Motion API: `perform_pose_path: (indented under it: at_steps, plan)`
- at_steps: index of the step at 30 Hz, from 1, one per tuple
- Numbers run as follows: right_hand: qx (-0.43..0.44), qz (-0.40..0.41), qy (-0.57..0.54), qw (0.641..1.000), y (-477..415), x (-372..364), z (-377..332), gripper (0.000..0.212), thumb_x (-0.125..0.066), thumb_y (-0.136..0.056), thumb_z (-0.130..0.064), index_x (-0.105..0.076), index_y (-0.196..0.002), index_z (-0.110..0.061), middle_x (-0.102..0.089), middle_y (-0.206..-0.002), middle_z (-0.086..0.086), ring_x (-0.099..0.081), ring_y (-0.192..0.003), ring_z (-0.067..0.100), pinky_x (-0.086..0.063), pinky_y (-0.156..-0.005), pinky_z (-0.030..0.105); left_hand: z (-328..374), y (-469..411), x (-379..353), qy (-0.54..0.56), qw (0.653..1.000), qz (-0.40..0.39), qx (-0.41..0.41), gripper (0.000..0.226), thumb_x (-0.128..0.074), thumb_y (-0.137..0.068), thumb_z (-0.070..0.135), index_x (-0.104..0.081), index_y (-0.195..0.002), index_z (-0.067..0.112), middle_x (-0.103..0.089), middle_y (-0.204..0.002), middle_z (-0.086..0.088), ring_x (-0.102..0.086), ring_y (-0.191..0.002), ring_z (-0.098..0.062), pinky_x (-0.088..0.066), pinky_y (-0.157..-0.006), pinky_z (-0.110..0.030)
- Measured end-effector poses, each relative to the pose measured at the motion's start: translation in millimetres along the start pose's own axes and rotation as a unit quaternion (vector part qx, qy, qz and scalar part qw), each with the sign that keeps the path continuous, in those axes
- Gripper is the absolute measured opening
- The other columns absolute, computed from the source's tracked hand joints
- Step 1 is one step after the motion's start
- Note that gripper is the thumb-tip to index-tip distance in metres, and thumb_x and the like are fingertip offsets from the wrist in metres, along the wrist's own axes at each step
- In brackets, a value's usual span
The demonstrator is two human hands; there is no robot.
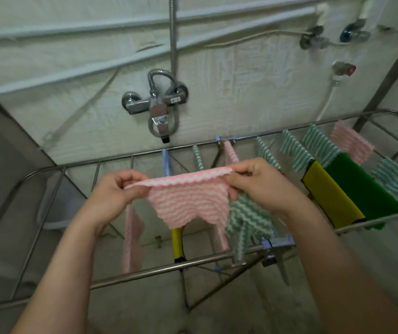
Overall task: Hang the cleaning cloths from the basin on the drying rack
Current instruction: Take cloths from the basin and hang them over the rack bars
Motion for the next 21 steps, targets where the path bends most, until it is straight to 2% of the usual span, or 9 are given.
perform_pose_path:
  at_steps: [4,6,9,12,13,15,17,19,21]
  plan:
    - [0.02,-0.013,-0.065,0.998,-33.5,-31.3,-19.9,0.025,-0.055,-0.094,-0.013,-0.071,-0.078,-0.002,-0.064,-0.065,-0.001,-0.059,-0.07,0.004,-0.04,-0.071,0.001,-9.1,3.0,56.5,0.218,0.971,0.098,0.0,0.007,-0.064,-0.073,0.008,-0.069,-0.074,0.013,-0.066,-0.063,0.004,-0.06,-0.06,-0.005,-0.049,-0.062,-0.016]
    - [0.024,-0.023,-0.105,0.994,-55.0,-53.9,-27.7,0.028,-0.057,-0.093,-0.016,-0.069,-0.082,0.006,-0.065,-0.066,-0.002,-0.06,-0.068,0.001,-0.041,-0.079,0.007,-12.8,0.4,81.2,0.272,0.954,0.127,-0.013,0.02,-0.053,-0.086,0.006,-0.069,-0.077,0.013,-0.066,-0.066,0.002,-0.06,-0.062,-0.009,-0.05,-0.065,-0.021]
    - [0.01,-0.011,-0.144,0.989,-91.4,-81.3,-27.2,0.029,-0.061,-0.091,-0.024,-0.069,-0.076,-0.001,-0.063,-0.064,-0.003,-0.06,-0.069,0.007,-0.045,-0.084,0.034,-20.6,-8.6,112.4,0.277,0.944,0.175,-0.027,0.014,-0.051,-0.091,0.008,-0.065,-0.088,0.008,-0.068,-0.071,0.001,-0.062,-0.066,-0.01,-0.051,-0.064,-0.019]
    - [-0.025,0.024,-0.129,0.991,-122.5,-101.6,-14.8,0.028,-0.06,-0.092,-0.029,-0.072,-0.074,-0.011,-0.066,-0.065,-0.001,-0.061,-0.066,0.011,-0.049,-0.074,0.035,-48.2,-25.3,139.0,0.229,0.943,0.24,0.005,0.012,-0.055,-0.093,0.014,-0.067,-0.094,0.011,-0.071,-0.075,0.005,-0.063,-0.067,-0.006,-0.051,-0.063,-0.018]
    - [-0.04,0.033,-0.122,0.991,-132.5,-109.1,-6.7,0.025,-0.06,-0.092,-0.03,-0.074,-0.08,-0.014,-0.072,-0.074,0.004,-0.067,-0.072,0.015,-0.053,-0.073,0.037,-61.2,-32.4,145.8,0.207,0.945,0.254,0.019,0.012,-0.057,-0.092,0.017,-0.069,-0.094,0.014,-0.071,-0.077,0.005,-0.063,-0.068,-0.006,-0.051,-0.063,-0.019]
    - [-0.059,0.04,-0.076,0.995,-153.8,-126.3,8.4,0.035,-0.058,-0.092,-0.035,-0.072,-0.096,-0.002,-0.068,-0.097,0.025,-0.068,-0.085,0.031,-0.052,-0.065,0.039,-92.6,-47.4,156.3,0.175,0.945,0.27,0.064,0.013,-0.059,-0.091,0.021,-0.071,-0.093,0.017,-0.072,-0.079,0.006,-0.064,-0.07,-0.007,-0.051,-0.062,-0.021]
    - [-0.088,0.035,-0.033,0.995,-171.3,-141.3,28.6,0.047,-0.056,-0.093,-0.037,-0.064,-0.101,0.008,-0.062,-0.082,0.032,-0.06,-0.061,0.02,-0.036,-0.054,0.022,-128.5,-60.2,159.1,0.158,0.945,0.264,0.115,0.014,-0.058,-0.092,0.026,-0.071,-0.09,0.021,-0.073,-0.083,0.004,-0.065,-0.076,-0.012,-0.051,-0.064,-0.025]
    - [-0.136,0.028,-0.027,0.99,-181.3,-149.6,54.1,0.046,-0.053,-0.095,-0.035,-0.065,-0.091,0.01,-0.049,-0.058,0.01,-0.037,-0.043,0.005,-0.026,-0.043,0.016,-152.3,-68.5,155.0,0.149,0.945,0.249,0.148,0.017,-0.059,-0.09,0.034,-0.072,-0.092,0.024,-0.073,-0.091,0.0,-0.067,-0.086,-0.019,-0.052,-0.07,-0.033]
    - [-0.17,0.032,-0.015,0.985,-193.7,-155.1,73.1,0.042,-0.05,-0.097,-0.032,-0.062,-0.065,-0.007,-0.045,-0.04,-0.012,-0.036,-0.032,-0.001,-0.023,-0.036,0.008,-172.2,-79.0,156.4,0.142,0.945,0.245,0.163,0.023,-0.06,-0.088,0.039,-0.071,-0.098,0.023,-0.073,-0.098,-0.003,-0.068,-0.093,-0.023,-0.054,-0.077,-0.038]
Point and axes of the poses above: each hand's wrist, its own y-axis away from the middle knuckle, its own x-axis out of the back of the hand, z = x × y, the point moved 10 cm from there along -y, towards the middle knuckle
